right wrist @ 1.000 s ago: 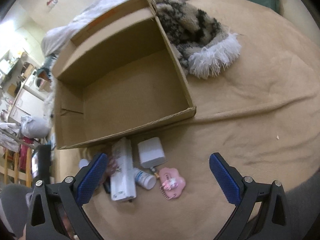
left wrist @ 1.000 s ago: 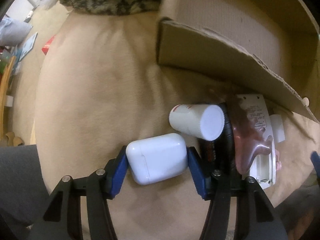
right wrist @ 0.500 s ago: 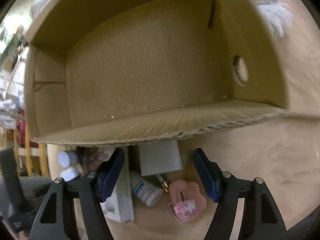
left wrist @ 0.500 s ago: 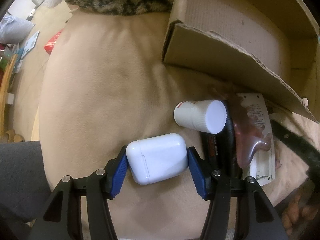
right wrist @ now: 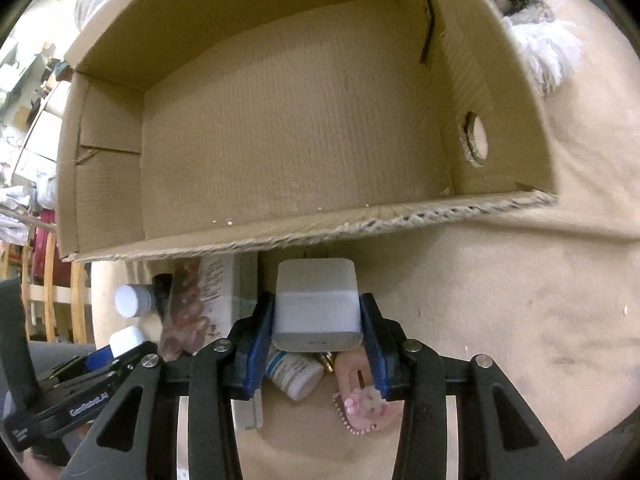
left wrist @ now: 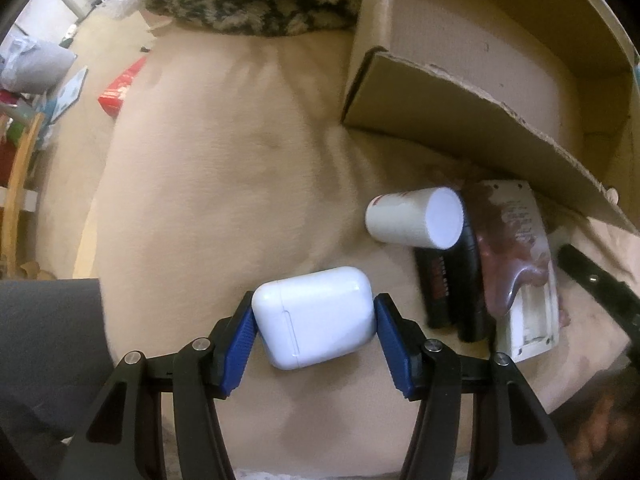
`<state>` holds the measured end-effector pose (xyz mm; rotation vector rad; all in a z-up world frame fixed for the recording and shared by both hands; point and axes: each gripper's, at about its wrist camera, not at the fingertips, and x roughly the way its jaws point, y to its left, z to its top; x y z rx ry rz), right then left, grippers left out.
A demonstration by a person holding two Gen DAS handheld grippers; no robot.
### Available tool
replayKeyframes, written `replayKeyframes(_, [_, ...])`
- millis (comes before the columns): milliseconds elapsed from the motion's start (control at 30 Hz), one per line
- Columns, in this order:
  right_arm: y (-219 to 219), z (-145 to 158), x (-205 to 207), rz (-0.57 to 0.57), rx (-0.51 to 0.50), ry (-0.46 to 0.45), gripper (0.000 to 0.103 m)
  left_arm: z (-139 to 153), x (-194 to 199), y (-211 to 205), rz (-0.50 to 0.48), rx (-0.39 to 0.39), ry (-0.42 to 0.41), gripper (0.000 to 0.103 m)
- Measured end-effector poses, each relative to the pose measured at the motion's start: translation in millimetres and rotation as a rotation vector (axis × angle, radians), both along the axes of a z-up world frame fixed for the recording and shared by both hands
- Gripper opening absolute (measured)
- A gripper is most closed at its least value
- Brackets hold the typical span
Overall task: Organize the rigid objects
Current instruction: 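Carry the earbud case and charger into the box and release both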
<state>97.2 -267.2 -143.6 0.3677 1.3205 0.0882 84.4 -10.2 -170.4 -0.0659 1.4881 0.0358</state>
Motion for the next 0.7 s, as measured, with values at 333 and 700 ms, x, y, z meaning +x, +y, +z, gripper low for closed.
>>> replayKeyframes(333, [17,29,-27,-0.016,-0.007,-0.116,0.044,38,-14,8,-0.013,0.023,-0.1,0.054])
replayKeyframes(700, [12,76,-20,-0.002,0.047,-0.248,0.044,123,18,-9,-0.086,0.025,-0.302,0.054])
